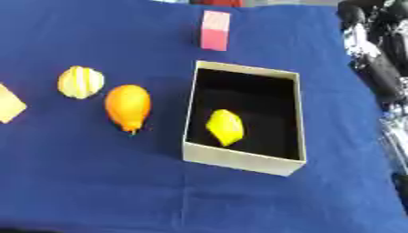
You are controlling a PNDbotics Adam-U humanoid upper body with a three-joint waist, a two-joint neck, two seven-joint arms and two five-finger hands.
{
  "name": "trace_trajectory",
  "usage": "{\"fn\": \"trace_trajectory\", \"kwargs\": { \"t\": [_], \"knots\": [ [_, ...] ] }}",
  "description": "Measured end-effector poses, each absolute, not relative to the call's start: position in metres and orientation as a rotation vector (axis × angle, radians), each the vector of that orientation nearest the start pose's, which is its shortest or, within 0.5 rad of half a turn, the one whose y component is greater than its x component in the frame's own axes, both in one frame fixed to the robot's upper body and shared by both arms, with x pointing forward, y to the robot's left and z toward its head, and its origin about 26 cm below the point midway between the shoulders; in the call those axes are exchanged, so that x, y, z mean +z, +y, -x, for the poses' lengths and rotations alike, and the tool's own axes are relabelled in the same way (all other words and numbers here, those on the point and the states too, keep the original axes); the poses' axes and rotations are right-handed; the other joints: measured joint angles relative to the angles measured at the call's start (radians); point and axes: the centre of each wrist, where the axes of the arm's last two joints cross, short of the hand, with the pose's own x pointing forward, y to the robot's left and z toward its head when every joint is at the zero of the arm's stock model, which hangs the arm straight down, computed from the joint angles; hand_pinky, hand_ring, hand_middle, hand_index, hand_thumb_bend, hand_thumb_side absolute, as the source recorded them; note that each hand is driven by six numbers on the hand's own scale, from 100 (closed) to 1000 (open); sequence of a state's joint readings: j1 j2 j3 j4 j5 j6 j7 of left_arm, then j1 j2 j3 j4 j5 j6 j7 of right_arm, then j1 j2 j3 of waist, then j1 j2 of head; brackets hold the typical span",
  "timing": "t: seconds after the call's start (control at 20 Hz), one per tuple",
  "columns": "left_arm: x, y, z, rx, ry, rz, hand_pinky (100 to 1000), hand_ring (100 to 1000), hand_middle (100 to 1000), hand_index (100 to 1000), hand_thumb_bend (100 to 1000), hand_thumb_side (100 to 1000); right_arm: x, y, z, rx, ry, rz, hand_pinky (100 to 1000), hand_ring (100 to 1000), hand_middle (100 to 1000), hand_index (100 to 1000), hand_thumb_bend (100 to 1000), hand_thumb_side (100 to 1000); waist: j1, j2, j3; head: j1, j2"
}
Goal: Pick up objects on the table and place them in the box.
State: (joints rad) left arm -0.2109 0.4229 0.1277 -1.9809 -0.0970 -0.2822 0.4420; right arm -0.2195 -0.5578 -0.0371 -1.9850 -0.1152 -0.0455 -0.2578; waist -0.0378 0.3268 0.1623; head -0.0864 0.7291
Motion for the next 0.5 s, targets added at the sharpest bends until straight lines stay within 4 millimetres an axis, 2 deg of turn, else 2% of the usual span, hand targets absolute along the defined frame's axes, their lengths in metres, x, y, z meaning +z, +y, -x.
{"fn": "trace_trajectory", "kwargs": {
  "t": [0.5],
  "knots": [
    [0.1941,0.3151,-0.2896,0.047,-2.547,-0.623,796,764,761,876,275,387,0.2042,-0.3103,-0.2903,0.214,-2.270,0.393,936,811,720,868,100,538,0.001,0.000,0.000,0.003,0.000]
  ]
}}
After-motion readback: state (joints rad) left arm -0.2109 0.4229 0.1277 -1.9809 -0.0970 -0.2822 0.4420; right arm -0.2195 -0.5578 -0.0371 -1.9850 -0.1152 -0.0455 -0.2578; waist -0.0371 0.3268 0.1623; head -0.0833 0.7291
